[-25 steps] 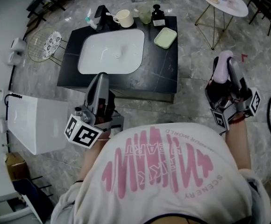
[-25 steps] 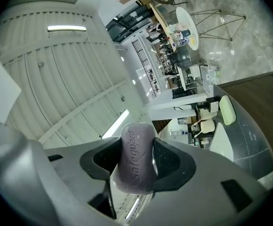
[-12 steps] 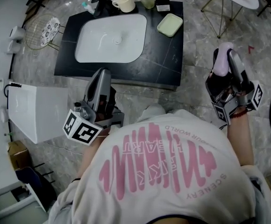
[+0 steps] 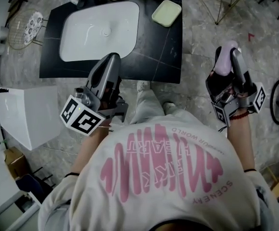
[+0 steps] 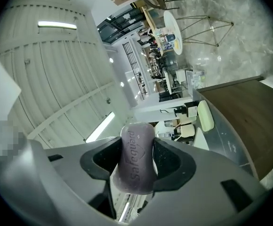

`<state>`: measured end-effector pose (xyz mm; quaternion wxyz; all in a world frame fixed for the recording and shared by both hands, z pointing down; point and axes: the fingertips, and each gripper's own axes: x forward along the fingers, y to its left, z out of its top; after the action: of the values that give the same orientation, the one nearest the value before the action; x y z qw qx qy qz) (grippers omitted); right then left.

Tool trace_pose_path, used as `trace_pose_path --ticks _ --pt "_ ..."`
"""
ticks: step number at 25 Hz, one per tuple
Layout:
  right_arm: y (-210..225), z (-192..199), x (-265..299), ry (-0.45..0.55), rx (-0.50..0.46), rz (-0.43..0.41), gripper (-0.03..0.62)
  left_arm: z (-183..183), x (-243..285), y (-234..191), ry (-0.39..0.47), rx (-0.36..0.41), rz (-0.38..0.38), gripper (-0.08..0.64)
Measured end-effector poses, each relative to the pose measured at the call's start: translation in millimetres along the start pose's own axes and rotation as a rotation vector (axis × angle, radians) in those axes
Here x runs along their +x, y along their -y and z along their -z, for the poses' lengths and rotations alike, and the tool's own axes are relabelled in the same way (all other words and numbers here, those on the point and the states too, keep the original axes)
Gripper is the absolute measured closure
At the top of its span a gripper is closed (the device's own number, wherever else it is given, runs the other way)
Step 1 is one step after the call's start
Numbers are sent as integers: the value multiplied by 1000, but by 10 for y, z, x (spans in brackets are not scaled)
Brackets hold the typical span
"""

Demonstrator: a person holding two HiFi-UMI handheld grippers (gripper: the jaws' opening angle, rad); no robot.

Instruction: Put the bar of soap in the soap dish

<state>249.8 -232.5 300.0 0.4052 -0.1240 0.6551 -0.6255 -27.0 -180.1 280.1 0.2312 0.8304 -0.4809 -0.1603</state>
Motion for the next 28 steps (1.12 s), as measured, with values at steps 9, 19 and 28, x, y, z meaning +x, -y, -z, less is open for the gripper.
trace_pose_path --ticks 9,19,28 --pt "598 14 269 58 -29 123 374 21 385 -554 -104 -23 62 552" --pt "993 21 709 158 -48 175 374 -90 640 -1183 -228 -74 144 552" --pt "1167 -14 941 271 -93 216 374 -9 834 -1607 -345 -73 217 552"
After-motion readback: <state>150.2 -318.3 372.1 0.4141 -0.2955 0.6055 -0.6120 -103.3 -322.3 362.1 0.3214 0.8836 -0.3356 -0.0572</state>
